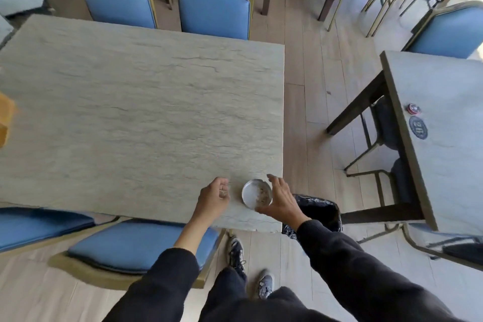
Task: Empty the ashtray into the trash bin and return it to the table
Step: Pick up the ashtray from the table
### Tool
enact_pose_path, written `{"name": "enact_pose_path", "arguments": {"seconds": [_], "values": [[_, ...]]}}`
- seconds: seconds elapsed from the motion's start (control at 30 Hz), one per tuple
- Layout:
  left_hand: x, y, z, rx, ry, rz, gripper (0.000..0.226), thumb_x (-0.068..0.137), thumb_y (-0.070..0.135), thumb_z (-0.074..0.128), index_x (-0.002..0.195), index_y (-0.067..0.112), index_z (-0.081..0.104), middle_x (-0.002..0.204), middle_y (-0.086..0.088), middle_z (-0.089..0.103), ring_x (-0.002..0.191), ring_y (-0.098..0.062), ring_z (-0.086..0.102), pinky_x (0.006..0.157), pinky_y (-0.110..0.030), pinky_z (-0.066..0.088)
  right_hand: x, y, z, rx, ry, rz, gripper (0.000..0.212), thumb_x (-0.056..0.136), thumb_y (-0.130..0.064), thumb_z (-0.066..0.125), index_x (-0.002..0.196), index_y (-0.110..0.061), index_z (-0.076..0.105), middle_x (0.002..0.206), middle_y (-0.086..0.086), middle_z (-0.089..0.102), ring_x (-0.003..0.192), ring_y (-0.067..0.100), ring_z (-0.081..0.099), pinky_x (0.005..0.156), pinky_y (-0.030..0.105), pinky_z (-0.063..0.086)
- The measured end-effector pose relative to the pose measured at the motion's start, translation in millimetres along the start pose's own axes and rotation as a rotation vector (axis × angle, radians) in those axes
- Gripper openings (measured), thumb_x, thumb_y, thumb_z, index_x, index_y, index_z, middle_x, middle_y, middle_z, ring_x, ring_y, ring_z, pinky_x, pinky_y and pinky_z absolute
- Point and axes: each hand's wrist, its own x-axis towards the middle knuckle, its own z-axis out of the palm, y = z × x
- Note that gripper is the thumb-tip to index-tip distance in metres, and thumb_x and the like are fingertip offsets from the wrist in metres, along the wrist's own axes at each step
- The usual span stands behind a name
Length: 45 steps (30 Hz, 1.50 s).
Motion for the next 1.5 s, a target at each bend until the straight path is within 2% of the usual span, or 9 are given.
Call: {"name": "enact_pose_path", "arguments": {"seconds": [0.13,0.3,0.53,0.93,1.07,1.2,1.3,1.4,1.5], "values": [[20,-5,17,0.169,-0.123,0.004,0.055,0.090,0.000,0.056,0.141,0.019,0.052,0.130,-0.004,0.064,0.101,-0.019,0.065,0.091,-0.040,0.055,15,8,10,-0.104,-0.032,0.017,0.115,0.064,-0.032,0.090,0.156,-0.008,0.026,0.148,0.013,0.037,0.133,0.033,0.039,0.112,0.037,0.035],[27,-7,31,0.318,-0.258,0.006,0.073,0.086,0.002,0.064,0.150,0.027,0.040,0.140,-0.004,0.053,0.114,-0.024,0.061,0.090,-0.045,0.055,18,24,15,-0.158,-0.092,0.025,0.110,0.066,-0.028,0.087,0.155,-0.009,0.026,0.145,0.013,0.038,0.135,0.032,0.041,0.108,0.036,0.040],[36,-3,51,0.366,-0.266,0.002,0.082,0.080,0.006,0.073,0.151,0.028,0.037,0.143,-0.009,0.051,0.123,-0.031,0.057,0.091,-0.044,0.054,27,35,17,-0.151,-0.086,-0.007,0.100,0.069,-0.028,0.087,0.152,-0.013,0.034,0.138,0.011,0.044,0.131,0.029,0.044,0.102,0.034,0.044],[35,4,61,0.229,-0.216,-0.038,0.085,0.077,0.014,0.082,0.151,0.021,0.042,0.145,-0.011,0.050,0.133,-0.032,0.050,0.101,-0.039,0.047,28,42,20,-0.049,-0.091,-0.044,0.098,0.066,-0.032,0.090,0.149,-0.021,0.038,0.133,0.007,0.052,0.124,0.027,0.051,0.098,0.034,0.046],[31,-3,54,0.143,-0.223,-0.068,0.087,0.076,0.021,0.086,0.150,0.027,0.042,0.145,-0.007,0.048,0.133,-0.029,0.047,0.097,-0.030,0.037,25,40,19,0.062,-0.097,-0.046,0.094,0.062,-0.027,0.091,0.140,-0.021,0.040,0.129,0.005,0.061,0.104,0.025,0.067,0.085,0.043,0.059],[30,-12,43,0.113,-0.296,-0.041,0.102,0.066,0.024,0.090,0.153,0.030,0.037,0.150,-0.006,0.045,0.137,-0.029,0.042,0.106,-0.037,0.037,20,36,23,0.124,-0.102,-0.061,0.091,0.063,-0.025,0.090,0.137,-0.022,0.038,0.126,0.004,0.064,0.103,0.024,0.069,0.086,0.046,0.061],[27,-15,35,0.068,-0.304,-0.038,0.104,0.063,0.021,0.091,0.151,0.036,0.037,0.146,-0.005,0.045,0.131,-0.027,0.045,0.101,-0.033,0.040,17,30,24,0.158,-0.109,-0.074,0.096,0.065,-0.023,0.091,0.144,-0.022,0.036,0.131,0.005,0.062,0.109,0.024,0.068,0.092,0.044,0.060],[21,-17,23,-0.039,-0.329,-0.028,0.103,0.062,0.023,0.092,0.140,0.059,0.034,0.142,0.001,0.046,0.130,-0.026,0.047,0.106,-0.047,0.048,15,23,24,0.225,-0.118,-0.076,0.101,0.067,-0.017,0.092,0.149,-0.024,0.034,0.133,0.008,0.060,0.106,0.022,0.067,0.090,0.038,0.061],[13,-19,9,-0.220,-0.380,-0.071,0.096,0.064,0.034,0.095,0.134,0.065,0.038,0.145,-0.001,0.050,0.132,-0.026,0.049,0.111,-0.053,0.044,10,15,21,0.307,-0.124,-0.049,0.101,0.067,-0.015,0.093,0.149,-0.029,0.035,0.128,0.008,0.061,0.102,0.021,0.069,0.084,0.032,0.063]]}}
